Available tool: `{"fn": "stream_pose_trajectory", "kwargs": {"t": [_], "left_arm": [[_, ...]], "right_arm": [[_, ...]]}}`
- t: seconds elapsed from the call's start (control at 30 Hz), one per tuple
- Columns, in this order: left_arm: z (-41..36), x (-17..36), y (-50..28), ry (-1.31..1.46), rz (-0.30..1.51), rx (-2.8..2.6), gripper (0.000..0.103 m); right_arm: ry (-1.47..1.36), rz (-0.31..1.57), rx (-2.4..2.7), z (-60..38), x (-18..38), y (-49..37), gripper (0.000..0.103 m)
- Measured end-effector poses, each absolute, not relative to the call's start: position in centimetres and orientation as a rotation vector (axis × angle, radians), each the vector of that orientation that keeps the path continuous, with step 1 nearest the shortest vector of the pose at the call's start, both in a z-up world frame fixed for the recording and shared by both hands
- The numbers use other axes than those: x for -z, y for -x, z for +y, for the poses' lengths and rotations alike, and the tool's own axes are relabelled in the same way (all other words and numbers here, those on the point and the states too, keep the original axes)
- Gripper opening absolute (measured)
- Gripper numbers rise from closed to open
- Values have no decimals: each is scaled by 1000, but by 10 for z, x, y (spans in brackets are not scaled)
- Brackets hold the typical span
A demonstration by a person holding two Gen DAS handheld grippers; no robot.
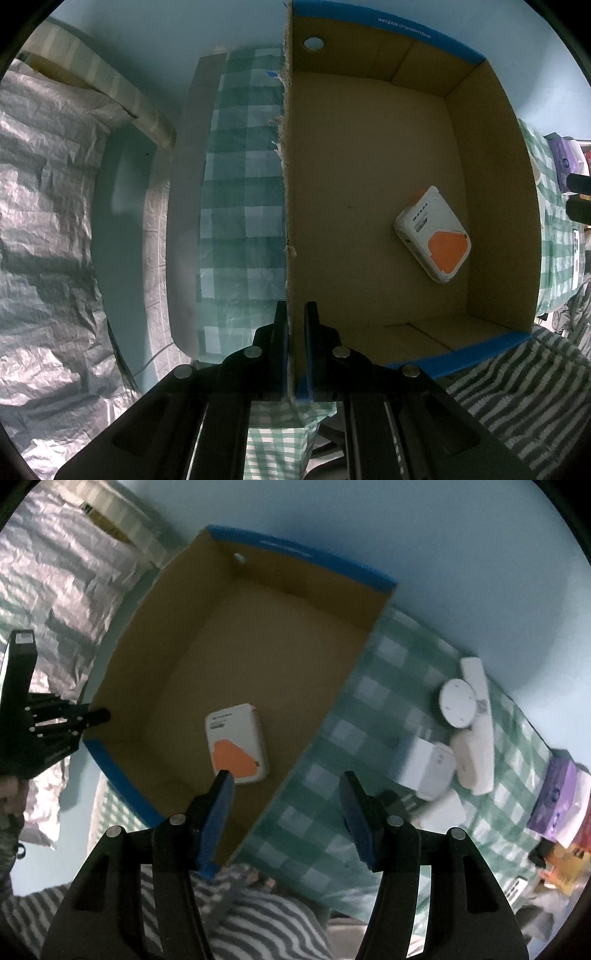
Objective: Organize rigid objects
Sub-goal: 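Move the right gripper to the black charger and close on it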
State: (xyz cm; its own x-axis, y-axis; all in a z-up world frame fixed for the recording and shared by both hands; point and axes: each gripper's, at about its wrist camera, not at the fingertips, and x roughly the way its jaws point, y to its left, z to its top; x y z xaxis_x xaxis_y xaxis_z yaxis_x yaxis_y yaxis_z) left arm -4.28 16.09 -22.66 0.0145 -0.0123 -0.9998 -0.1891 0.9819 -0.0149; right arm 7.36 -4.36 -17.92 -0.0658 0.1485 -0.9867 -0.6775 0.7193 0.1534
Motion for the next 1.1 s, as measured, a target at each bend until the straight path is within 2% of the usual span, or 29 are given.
{"fn": "stream_pose_trajectory", "kwargs": {"t": [0.37, 0.8, 1.1], "left_arm": [[163, 223, 45, 164, 1552, -138, 8], [160, 222, 47, 160, 1557, -135, 7], [159, 224, 46, 152, 1565, -136, 7]], "right_arm": [[369, 1526, -622, -94, 177, -85, 59], [194, 1728, -409, -151, 260, -106, 61], [118, 1780, -343, -155, 291, -108, 61]]}}
